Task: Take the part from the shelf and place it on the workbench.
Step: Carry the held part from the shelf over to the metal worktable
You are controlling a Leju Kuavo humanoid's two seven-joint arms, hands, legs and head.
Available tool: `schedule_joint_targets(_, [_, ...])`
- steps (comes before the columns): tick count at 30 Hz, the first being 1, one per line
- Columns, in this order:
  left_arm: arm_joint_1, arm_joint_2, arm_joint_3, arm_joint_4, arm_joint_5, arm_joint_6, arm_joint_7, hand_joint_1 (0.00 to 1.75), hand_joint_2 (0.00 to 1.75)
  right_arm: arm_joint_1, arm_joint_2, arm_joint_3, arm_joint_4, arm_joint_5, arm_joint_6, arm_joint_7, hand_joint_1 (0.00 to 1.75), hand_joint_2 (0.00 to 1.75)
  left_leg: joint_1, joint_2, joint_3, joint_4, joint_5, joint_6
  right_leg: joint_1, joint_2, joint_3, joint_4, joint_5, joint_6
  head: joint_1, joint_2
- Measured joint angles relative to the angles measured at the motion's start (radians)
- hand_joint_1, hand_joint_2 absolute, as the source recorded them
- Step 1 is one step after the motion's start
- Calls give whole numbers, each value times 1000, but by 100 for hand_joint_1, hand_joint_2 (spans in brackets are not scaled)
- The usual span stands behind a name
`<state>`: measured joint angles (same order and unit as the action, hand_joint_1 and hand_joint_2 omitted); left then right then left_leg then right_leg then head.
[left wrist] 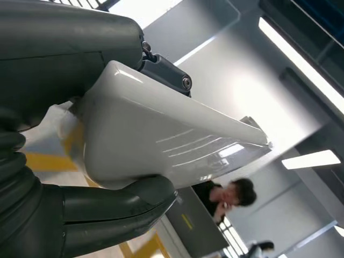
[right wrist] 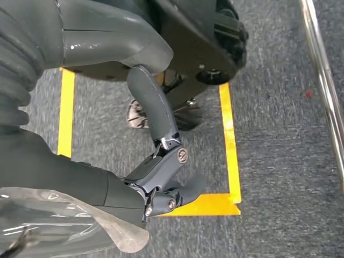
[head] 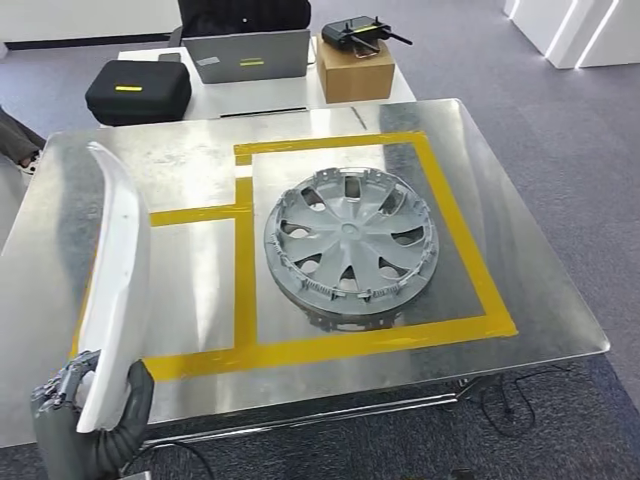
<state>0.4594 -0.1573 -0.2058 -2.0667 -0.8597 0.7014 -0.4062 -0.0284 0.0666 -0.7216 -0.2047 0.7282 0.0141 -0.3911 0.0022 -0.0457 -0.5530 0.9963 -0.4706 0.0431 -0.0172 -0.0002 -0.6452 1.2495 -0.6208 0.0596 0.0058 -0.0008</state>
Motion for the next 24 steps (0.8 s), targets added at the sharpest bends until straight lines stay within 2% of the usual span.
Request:
schedule_joint_targets(1, [6,-6,28,-11,6,0,-2,175,175,1,0,0,0,2,0,0,0,175,1,-13,1,1,-1,-2,-3,7,27,-64,41,0,0,0])
schedule_joint_targets(2, [11,-11,56,-22,11,0,-3,175,175,1,0,0,0,4,0,1,0,175,1,-26,2,3,-2,-5,-7,31,60,-137,74,0,0,0])
schedule_joint_targets(3, [15,-15,81,-30,15,0,-4,175,175,1,-1,-1,0,5,0,1,0,175,1,-38,0,7,-3,-10,-11,55,88,-201,95,-1,-1,0])
schedule_joint_targets(4, [18,-17,102,-38,18,0,-4,175,175,2,-1,-1,0,6,0,1,0,175,1,-49,-4,10,-3,-17,-13,75,108,-239,102,-3,-1,0])
schedule_joint_targets(5, [22,-20,119,-45,20,0,-5,175,175,2,-1,-1,0,6,0,2,0,175,2,-61,-8,11,-2,-24,-13,87,118,-254,99,-6,-1,0])
schedule_joint_targets(7, [29,-25,145,-56,21,0,-7,175,175,2,0,-1,0,7,0,2,0,175,6,-82,-16,11,2,-39,-12,66,124,-258,101,-19,0,0])
schedule_joint_targets(8, [32,-27,155,-60,22,0,-7,175,175,1,0,-1,0,8,0,2,0,175,6,-73,-21,19,-3,-44,-13,53,126,-261,104,-27,-2,0])
schedule_joint_targets(9, [34,-28,163,-64,22,1,-8,175,175,1,0,-2,0,8,0,2,0,175,5,-52,-32,42,-19,-49,-14,38,128,-265,106,-35,-6,0])
schedule_joint_targets(11, [35,-31,176,-68,18,1,-9,175,175,2,-1,-2,0,9,-1,2,0,175,5,7,-81,148,-79,-57,-12,9,131,-269,105,-45,-14,0])
schedule_joint_targets(12, [35,-33,184,-69,15,1,-8,175,175,3,-1,-2,0,9,-1,3,0,175,6,23,-112,216,-111,-60,-11,-7,132,-269,103,-48,-16,0])
schedule_joint_targets(13, [36,-35,196,-69,13,1,-8,175,175,4,-1,-3,0,11,-1,4,0,175,8,30,-137,271,-131,-63,-9,-23,132,-268,102,-49,-16,0])
schedule_joint_targets(14, [37,-37,211,-69,11,1,-7,175,175,5,-1,-3,0,12,-1,6,0,175,9,33,-147,294,-131,-65,-8,-38,134,-268,100,-49,-16,0])
schedule_joint_targets(15, [39,-38,230,-69,14,1,-5,175,175,5,-1,-3,0,14,0,7,0,175,10,35,-137,279,-113,-65,-8,-52,136,-268,98,-48,-17,0])
schedule_joint_targets(17, [40,-38,275,-70,30,-4,1,175,175,4,-1,-3,0,17,0,10,0,175,10,54,-72,156,-44,-62,-8,-74,145,-267,91,-43,-17,0])
schedule_joint_targets(18, [39,-38,301,-70,43,-12,5,175,175,4,-1,-4,0,18,0,11,0,175,7,69,-38,93,-23,-59,-5,-82,146,-267,87,-37,-17,0])
schedule_joint_targets(19, [37,-38,331,-70,57,-26,7,175,175,2,-1,-6,0,18,-1,13,0,175,5,82,-14,47,-12,-54,-3,-88,146,-266,83,-31,-17,0])
schedule_joint_targets(21, [31,-39,400,-69,81,-69,4,175,175,-2,-2,-11,0,19,-3,19,0,175,1,90,-1,18,-16,-46,2,-98,144,-264,76,-22,-16,0])
schedule_joint_targets(24, [3,-40,508,-57,85,-151,-7,175,175,-6,-7,-20,0,21,-1,29,0,175,3,86,-1,14,-13,-42,4,-100,146,-266,76,-44,-14,0])
